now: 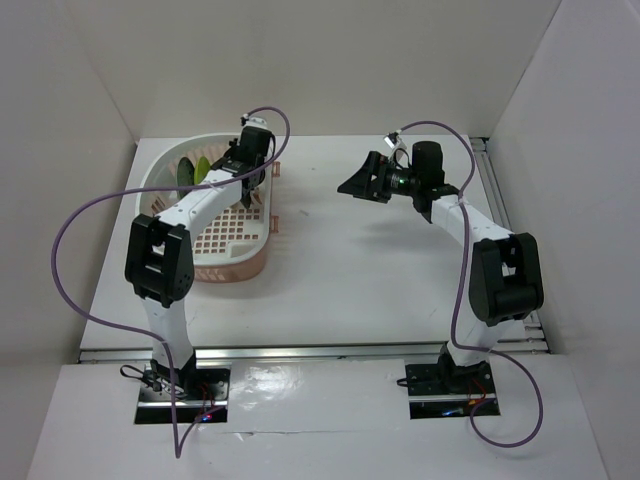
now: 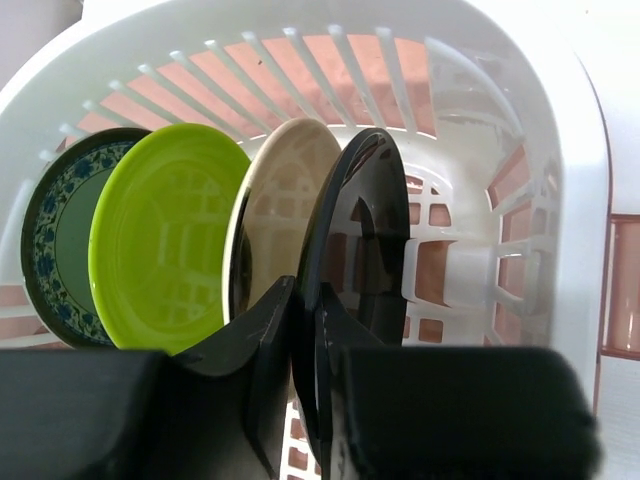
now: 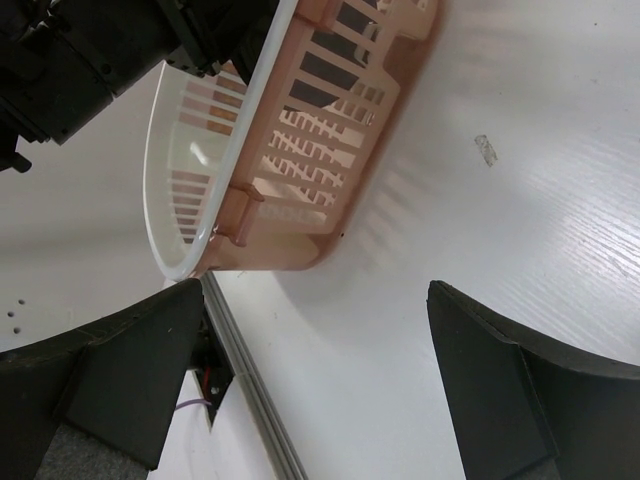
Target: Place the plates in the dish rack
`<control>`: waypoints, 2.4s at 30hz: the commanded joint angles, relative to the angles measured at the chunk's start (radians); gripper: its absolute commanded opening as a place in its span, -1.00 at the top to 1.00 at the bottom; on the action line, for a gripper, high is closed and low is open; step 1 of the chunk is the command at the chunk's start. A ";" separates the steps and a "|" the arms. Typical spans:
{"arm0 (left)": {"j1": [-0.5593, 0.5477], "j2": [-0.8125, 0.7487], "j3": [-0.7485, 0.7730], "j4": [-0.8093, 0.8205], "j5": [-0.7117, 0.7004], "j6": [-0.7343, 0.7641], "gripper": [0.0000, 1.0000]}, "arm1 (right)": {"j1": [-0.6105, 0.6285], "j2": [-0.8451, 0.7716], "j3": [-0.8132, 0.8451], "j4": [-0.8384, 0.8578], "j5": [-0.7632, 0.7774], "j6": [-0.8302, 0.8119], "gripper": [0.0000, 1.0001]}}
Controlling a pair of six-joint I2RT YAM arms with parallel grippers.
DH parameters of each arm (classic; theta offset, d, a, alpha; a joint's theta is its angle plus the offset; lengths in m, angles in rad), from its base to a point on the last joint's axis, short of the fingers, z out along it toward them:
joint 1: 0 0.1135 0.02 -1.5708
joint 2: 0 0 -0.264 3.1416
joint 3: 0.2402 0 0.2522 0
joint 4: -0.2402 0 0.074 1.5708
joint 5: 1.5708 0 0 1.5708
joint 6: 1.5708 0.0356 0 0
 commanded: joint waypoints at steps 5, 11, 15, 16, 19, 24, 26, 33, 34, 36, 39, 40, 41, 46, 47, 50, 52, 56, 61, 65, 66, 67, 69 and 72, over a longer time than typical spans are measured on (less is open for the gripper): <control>-0.001 0.015 0.023 0.022 0.023 -0.006 0.47 | 0.008 0.003 0.048 0.064 -0.022 0.003 -1.00; -0.001 0.025 0.023 0.022 0.023 -0.006 0.39 | 0.008 0.003 0.039 0.064 -0.022 0.003 -1.00; -0.001 0.034 0.023 0.013 0.032 -0.015 0.28 | 0.008 -0.007 0.039 0.064 -0.022 0.003 -1.00; -0.001 0.034 0.014 0.013 0.032 -0.015 0.24 | 0.008 -0.007 0.039 0.064 -0.022 0.003 -1.00; -0.001 0.034 0.013 0.013 0.032 -0.025 0.24 | 0.008 -0.007 0.039 0.064 -0.022 0.003 -1.00; -0.001 0.034 0.023 0.004 0.032 -0.025 0.18 | 0.008 -0.007 0.039 0.064 -0.031 0.003 -1.00; -0.001 0.034 0.032 0.004 0.032 -0.025 0.12 | 0.008 -0.007 0.039 0.064 -0.031 0.003 -1.00; -0.001 0.023 0.041 0.004 0.032 -0.034 0.03 | 0.008 -0.007 0.039 0.073 -0.031 0.003 -1.00; -0.001 0.023 0.041 0.004 0.032 -0.034 0.03 | 0.008 -0.007 0.039 0.073 -0.031 0.003 -1.00; -0.001 0.014 0.041 0.004 0.042 -0.034 0.03 | 0.008 -0.007 0.039 0.073 -0.031 0.003 -1.00; -0.001 0.014 0.050 -0.007 0.052 -0.044 0.03 | 0.008 -0.007 0.039 0.073 -0.031 0.003 -1.00; -0.001 0.014 0.050 -0.007 0.052 -0.044 0.03 | 0.008 -0.007 0.039 0.073 -0.031 0.003 -1.00; -0.001 0.014 0.050 -0.016 0.065 -0.044 0.03 | 0.008 -0.007 0.039 0.073 -0.031 0.012 -1.00; -0.001 0.005 0.059 -0.026 0.074 -0.054 0.01 | 0.008 -0.007 0.039 0.082 -0.031 0.012 -1.00; -0.001 0.005 0.059 -0.026 0.074 -0.054 0.01 | 0.008 -0.007 0.039 0.082 -0.031 0.012 -1.00; -0.001 0.005 0.069 -0.026 0.085 -0.054 0.01 | 0.008 -0.007 0.039 0.082 -0.040 0.012 -1.00; -0.001 -0.005 0.079 -0.035 0.085 -0.054 0.01 | 0.008 -0.007 0.039 0.082 -0.040 0.012 -1.00; -0.001 -0.014 0.089 -0.035 0.072 -0.054 -0.02 | 0.008 0.002 0.039 0.082 -0.040 0.012 -1.00; -0.001 -0.035 0.125 -0.035 0.051 -0.044 -0.02 | 0.008 0.012 0.039 0.082 -0.040 0.012 -1.00; -0.024 -0.096 0.145 -0.061 0.033 -0.032 -0.02 | 0.008 0.021 0.069 0.023 -0.005 -0.014 -1.00; -0.049 -0.136 0.162 -0.091 0.043 -0.052 -0.07 | 0.008 0.033 0.086 -0.012 0.042 -0.058 -1.00; -0.069 -0.162 0.171 -0.092 0.043 -0.066 -0.14 | 0.008 0.042 0.111 -0.058 0.070 -0.087 -1.00; -0.114 -0.222 0.187 -0.133 0.034 -0.092 -0.42 | -0.003 0.042 0.189 -0.187 0.128 -0.140 -1.00; -0.219 -0.333 0.227 -0.170 -0.016 -0.101 -1.00 | -0.015 0.027 0.301 -0.299 0.199 -0.232 -1.00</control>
